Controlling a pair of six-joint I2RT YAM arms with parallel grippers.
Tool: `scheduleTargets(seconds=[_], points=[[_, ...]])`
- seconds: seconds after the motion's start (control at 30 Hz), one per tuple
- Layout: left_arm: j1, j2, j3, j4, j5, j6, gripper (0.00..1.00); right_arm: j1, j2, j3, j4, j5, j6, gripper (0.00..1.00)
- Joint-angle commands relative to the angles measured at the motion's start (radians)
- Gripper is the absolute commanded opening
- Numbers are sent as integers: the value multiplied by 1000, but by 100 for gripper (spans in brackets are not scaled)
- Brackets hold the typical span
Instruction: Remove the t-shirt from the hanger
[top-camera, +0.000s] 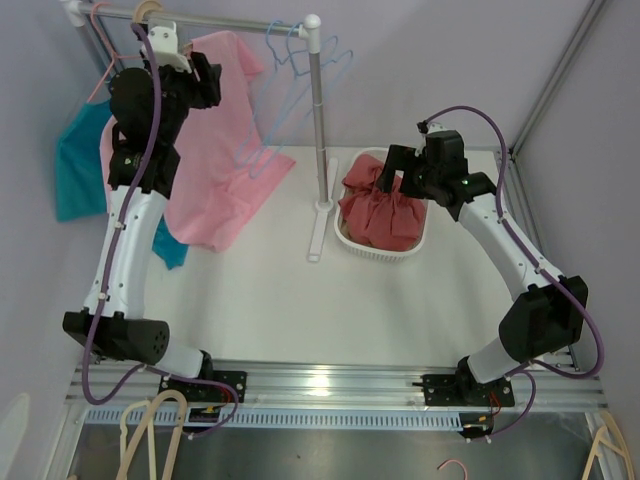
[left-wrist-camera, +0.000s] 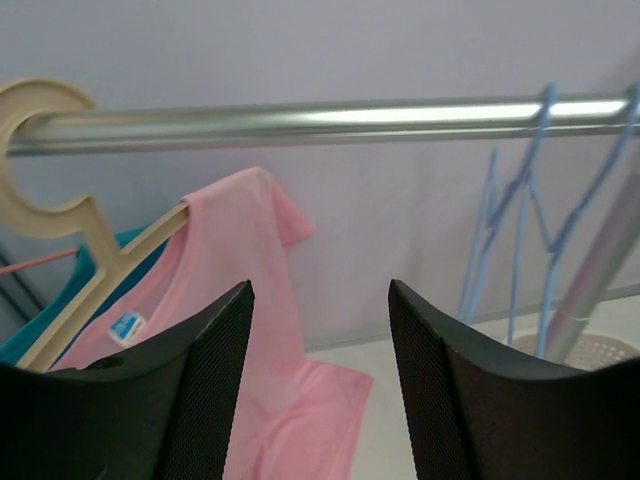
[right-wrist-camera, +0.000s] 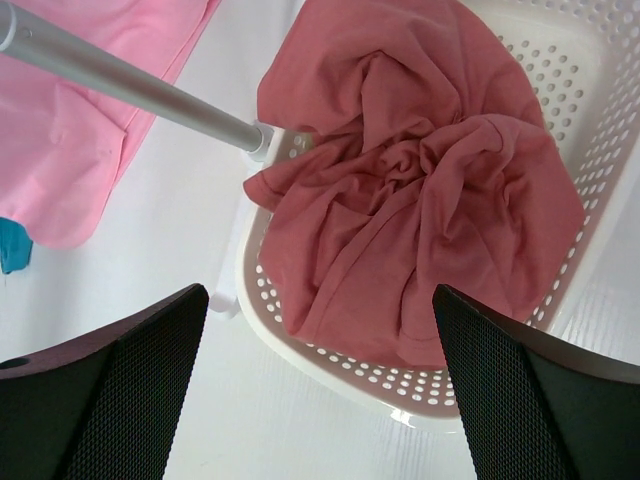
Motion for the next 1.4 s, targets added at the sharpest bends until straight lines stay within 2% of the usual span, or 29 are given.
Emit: scheduleTargets(seconds=[0.0, 0.2, 0.4, 0.5, 0.6, 0.7, 0.83, 0.87, 0.97, 1.07, 1.17, 1.37], points=[[82, -48, -29, 39, 30, -52, 62, 4, -33, 14, 20, -28, -21, 100], [149, -48, -52, 130, -30, 14, 59, 4, -13, 22, 21, -52, -18, 100], [203, -15, -38, 178, -61, 37, 63, 21, 15, 9, 38, -71, -12, 99], [223, 8, -37, 174, -70, 42, 69, 29, 26, 12, 35, -65, -16, 100], [263, 68, 38, 115, -26, 20, 69, 38, 29, 20, 26, -66, -19, 99], [310, 120, 89, 87, 76, -33, 69, 52, 23, 31, 12, -57, -21, 99], [320, 215, 199, 35, 128, -27, 73, 73, 21, 51, -6, -49, -23, 100], [320, 238, 280, -6, 143, -29, 76, 76, 23, 58, -9, -48, -21, 100], [323, 315, 394, -63, 165, -27, 78, 87, 27, 94, -25, -48, -21, 100], [326, 367, 451, -80, 191, 3, 78, 96, 38, 134, -48, -40, -32, 100], [330, 412, 506, -102, 205, 2, 75, 98, 47, 163, -60, -40, -35, 99], [333, 458, 520, -99, 214, -3, 69, 102, 47, 178, -69, -45, -35, 100]])
